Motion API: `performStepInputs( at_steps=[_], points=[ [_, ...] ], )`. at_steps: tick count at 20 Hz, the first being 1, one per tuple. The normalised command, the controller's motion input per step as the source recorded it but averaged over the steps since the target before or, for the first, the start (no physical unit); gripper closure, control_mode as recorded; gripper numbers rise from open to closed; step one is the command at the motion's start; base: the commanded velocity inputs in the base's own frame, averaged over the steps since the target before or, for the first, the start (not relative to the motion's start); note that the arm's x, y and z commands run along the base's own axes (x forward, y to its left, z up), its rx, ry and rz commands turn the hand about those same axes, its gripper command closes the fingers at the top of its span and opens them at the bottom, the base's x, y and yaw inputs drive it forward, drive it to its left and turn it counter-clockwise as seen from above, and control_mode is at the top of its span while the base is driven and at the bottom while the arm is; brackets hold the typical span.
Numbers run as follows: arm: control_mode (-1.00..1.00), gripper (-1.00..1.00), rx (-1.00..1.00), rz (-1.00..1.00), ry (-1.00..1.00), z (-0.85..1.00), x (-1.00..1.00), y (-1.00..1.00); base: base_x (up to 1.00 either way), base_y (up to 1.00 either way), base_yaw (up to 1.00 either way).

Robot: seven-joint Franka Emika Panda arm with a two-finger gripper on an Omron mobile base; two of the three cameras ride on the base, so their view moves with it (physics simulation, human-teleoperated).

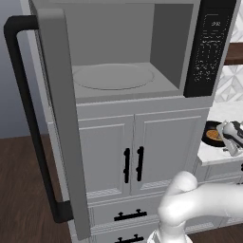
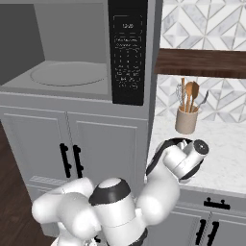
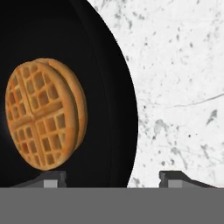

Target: Open the microwave, place the bowl with waffle inside the microwave, then close the microwave door and turn it on.

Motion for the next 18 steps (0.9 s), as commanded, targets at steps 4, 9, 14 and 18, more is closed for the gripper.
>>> performStepInputs(
  at_steps=[4, 9, 14, 18],
  points=[
    [-1.00, 1.00, 0.00, 0.00, 0.00, 0.00, 0.00, 0.00, 0.00, 0.00, 0.00],
    [-1.00, 1.00, 0.00, 0.00, 0.00, 0.00, -0.01, 0.00, 0.00, 0.00, 0.00],
    [-1.00, 1.00, 0.00, 0.00, 0.00, 0.00, -0.63, -0.09, 0.00, 0.00, 0.00],
    [-1.00, 1.00, 0.00, 0.00, -0.04, 0.09, -1.00, -0.07, 0.00, 0.00, 0.00]
  ],
)
